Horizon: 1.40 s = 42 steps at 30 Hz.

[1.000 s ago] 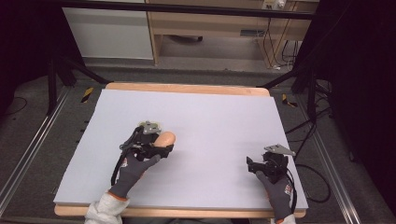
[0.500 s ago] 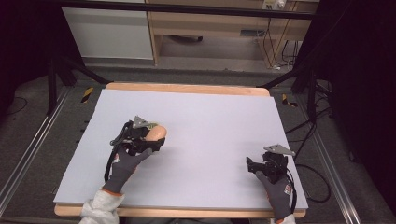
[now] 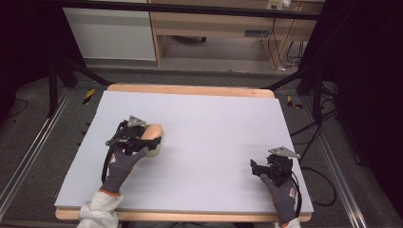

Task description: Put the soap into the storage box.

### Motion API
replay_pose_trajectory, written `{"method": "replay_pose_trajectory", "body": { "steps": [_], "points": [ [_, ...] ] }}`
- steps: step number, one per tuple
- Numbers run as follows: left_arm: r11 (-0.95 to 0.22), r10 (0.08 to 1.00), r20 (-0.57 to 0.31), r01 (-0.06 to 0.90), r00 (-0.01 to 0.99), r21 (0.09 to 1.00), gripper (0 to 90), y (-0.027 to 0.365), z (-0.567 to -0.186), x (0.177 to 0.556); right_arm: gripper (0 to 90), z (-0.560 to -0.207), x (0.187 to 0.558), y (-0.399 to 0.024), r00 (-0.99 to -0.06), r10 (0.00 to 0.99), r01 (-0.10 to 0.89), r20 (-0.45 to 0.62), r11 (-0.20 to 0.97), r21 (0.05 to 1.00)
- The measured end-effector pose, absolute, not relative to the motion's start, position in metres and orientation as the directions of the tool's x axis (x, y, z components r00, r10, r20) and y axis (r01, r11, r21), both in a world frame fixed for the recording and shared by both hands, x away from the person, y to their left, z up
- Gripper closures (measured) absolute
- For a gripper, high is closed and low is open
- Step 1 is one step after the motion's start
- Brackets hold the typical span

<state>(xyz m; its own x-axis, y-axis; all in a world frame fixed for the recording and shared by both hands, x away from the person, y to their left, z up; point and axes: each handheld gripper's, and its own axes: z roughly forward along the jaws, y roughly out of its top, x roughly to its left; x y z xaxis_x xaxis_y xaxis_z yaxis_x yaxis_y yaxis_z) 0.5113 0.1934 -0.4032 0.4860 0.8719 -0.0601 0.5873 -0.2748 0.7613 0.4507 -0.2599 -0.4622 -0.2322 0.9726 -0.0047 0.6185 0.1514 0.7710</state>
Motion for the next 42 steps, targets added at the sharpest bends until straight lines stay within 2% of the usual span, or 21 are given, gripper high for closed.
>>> {"method": "replay_pose_trajectory", "body": {
  "steps": [17, 42],
  "points": [
    [-0.236, 0.902, -0.067, 0.617, 0.426, 0.750, 31.8, 0.207, -0.417, 0.530, 8.0, -0.464, 0.453, -0.255, -0.239, 0.971, 0.622, -0.004, 0.156, 0.767],
    [-0.237, 0.912, -0.061, 0.643, 0.406, 0.728, 31.9, 0.206, -0.436, 0.549, 7.9, -0.465, 0.455, -0.252, -0.245, 0.969, 0.623, -0.014, 0.168, 0.764]
  ]
}}
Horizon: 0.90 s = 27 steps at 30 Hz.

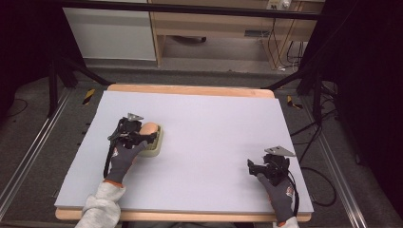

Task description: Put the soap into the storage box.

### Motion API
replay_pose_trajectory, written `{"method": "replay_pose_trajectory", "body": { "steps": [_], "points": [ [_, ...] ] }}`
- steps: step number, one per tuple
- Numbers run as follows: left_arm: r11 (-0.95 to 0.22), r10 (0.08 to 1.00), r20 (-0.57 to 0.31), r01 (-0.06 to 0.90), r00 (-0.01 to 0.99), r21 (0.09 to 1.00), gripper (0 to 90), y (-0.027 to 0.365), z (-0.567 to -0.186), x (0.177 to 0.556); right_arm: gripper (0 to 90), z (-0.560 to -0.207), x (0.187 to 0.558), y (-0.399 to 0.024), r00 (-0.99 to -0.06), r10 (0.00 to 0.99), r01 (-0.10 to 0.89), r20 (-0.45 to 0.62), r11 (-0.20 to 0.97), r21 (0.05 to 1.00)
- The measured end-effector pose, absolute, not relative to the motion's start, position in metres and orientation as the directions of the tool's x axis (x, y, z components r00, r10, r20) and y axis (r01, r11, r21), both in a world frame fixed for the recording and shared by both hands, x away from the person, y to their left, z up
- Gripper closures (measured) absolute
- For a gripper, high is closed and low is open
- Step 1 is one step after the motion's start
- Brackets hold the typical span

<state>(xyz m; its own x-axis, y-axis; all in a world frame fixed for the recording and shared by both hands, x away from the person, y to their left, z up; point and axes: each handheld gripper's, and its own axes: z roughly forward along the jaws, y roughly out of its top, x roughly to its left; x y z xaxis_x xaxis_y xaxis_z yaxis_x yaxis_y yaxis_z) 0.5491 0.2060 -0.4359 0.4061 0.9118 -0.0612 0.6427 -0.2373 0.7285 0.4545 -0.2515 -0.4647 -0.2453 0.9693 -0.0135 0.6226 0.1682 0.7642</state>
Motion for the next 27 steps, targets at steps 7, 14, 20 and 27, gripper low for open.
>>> {"method": "replay_pose_trajectory", "body": {
  "steps": [7, 14, 20, 27],
  "points": [
    [-0.251, 0.911, -0.052, 0.652, 0.409, 0.716, 31.9, 0.204, -0.442, 0.550, 7.9, -0.465, 0.455, -0.251, -0.246, 0.969, 0.624, -0.014, 0.169, 0.763],
    [-0.263, 0.912, -0.043, 0.662, 0.407, 0.702, 31.9, 0.203, -0.445, 0.551, 7.9, -0.465, 0.454, -0.252, -0.247, 0.969, 0.621, -0.017, 0.172, 0.765],
    [-0.266, 0.912, -0.044, 0.670, 0.408, 0.693, 31.8, 0.202, -0.449, 0.552, 7.9, -0.465, 0.454, -0.252, -0.246, 0.969, 0.621, -0.017, 0.171, 0.765],
    [-0.265, 0.915, -0.041, 0.673, 0.402, 0.690, 31.8, 0.202, -0.451, 0.553, 7.9, -0.464, 0.454, -0.252, -0.245, 0.969, 0.621, -0.015, 0.169, 0.765]
  ]
}}
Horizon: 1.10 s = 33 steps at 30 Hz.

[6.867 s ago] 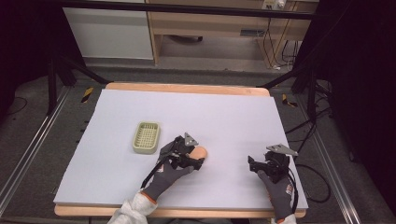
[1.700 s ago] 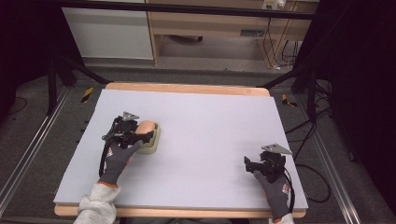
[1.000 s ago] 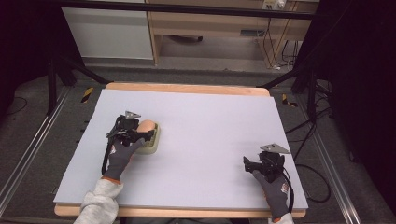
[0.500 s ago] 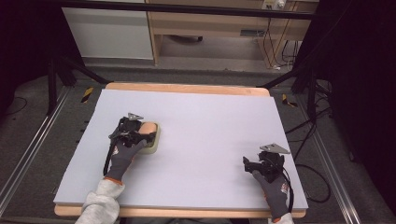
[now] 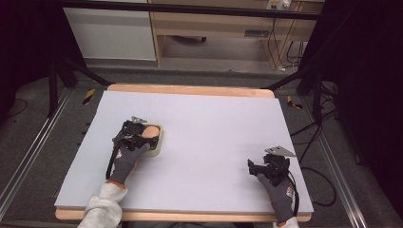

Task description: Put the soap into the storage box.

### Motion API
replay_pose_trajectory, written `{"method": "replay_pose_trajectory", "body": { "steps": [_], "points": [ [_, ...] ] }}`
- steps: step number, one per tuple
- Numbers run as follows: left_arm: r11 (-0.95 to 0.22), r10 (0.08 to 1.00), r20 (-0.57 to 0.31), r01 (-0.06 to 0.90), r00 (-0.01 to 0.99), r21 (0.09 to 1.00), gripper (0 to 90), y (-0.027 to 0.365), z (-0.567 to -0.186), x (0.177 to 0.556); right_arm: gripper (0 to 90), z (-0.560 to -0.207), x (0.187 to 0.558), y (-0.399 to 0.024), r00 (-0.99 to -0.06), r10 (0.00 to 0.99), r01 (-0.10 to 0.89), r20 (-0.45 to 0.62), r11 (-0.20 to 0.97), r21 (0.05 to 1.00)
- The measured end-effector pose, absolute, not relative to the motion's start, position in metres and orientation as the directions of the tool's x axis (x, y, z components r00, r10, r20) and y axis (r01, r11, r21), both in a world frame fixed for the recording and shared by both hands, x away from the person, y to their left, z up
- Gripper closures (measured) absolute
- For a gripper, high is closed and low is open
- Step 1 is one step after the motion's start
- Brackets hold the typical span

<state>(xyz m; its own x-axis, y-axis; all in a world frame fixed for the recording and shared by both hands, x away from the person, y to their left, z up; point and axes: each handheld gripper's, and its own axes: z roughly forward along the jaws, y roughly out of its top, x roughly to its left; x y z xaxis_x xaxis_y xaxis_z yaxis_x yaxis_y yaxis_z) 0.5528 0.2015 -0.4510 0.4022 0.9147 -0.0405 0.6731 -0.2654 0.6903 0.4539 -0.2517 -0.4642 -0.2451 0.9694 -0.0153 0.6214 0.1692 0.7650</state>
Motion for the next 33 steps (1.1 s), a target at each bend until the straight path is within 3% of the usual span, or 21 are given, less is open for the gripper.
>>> {"method": "replay_pose_trajectory", "body": {
  "steps": [20, 33],
  "points": [
    [-0.261, 0.908, -0.046, 0.649, 0.416, 0.714, 28.8, 0.206, -0.445, 0.548, 7.8, -0.463, 0.452, -0.253, -0.238, 0.971, 0.618, -0.011, 0.160, 0.770],
    [-0.236, 0.885, -0.074, 0.578, 0.460, 0.781, 27.6, 0.218, -0.424, 0.517, 7.7, -0.460, 0.452, -0.256, -0.224, 0.975, 0.607, -0.006, 0.144, 0.782]
  ]
}}
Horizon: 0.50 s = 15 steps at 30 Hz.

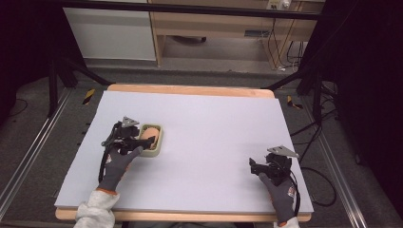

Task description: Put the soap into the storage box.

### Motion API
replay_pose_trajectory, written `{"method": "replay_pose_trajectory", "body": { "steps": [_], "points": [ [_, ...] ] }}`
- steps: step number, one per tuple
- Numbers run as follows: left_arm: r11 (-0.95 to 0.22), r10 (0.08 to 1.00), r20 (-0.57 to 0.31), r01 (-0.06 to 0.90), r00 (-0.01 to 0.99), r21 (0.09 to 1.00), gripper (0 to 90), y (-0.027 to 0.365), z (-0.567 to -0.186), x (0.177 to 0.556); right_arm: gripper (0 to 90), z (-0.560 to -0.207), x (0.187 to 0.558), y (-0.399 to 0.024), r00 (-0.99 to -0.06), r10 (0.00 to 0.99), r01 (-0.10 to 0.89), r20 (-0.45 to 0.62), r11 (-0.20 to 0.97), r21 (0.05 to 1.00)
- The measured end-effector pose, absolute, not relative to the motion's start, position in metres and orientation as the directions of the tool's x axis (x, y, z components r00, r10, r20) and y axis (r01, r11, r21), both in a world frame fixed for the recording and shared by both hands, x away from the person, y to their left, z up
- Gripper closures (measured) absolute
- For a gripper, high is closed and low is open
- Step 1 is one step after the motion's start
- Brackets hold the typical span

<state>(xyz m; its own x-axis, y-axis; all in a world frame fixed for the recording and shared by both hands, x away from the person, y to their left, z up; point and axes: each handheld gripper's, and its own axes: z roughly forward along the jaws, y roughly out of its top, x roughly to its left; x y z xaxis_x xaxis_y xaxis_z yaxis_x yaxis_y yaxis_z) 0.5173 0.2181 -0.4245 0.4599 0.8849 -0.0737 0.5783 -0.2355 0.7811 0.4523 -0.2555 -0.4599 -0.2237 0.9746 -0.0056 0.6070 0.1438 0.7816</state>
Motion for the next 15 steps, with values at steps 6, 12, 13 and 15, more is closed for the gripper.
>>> {"method": "replay_pose_trajectory", "body": {
  "steps": [6, 12, 13, 15],
  "points": [
    [-0.223, 0.880, -0.080, 0.556, 0.468, 0.801, 26.5, 0.225, -0.426, 0.502, 7.4, -0.459, 0.453, -0.262, -0.209, 0.978, 0.609, -0.004, 0.134, 0.782],
    [-0.239, 0.880, -0.058, 0.544, 0.471, 0.804, 24.8, 0.237, -0.431, 0.487, 6.4, -0.462, 0.453, -0.273, -0.183, 0.983, 0.620, 0.002, 0.114, 0.776],
    [-0.236, 0.881, -0.060, 0.545, 0.470, 0.804, 24.5, 0.240, -0.433, 0.484, 6.3, -0.462, 0.453, -0.274, -0.180, 0.984, 0.623, 0.000, 0.114, 0.774],
    [-0.237, 0.881, -0.062, 0.551, 0.469, 0.800, 23.9, 0.245, -0.436, 0.480, 6.2, -0.463, 0.453, -0.276, -0.184, 0.983, 0.624, -0.007, 0.122, 0.772]
  ]
}}
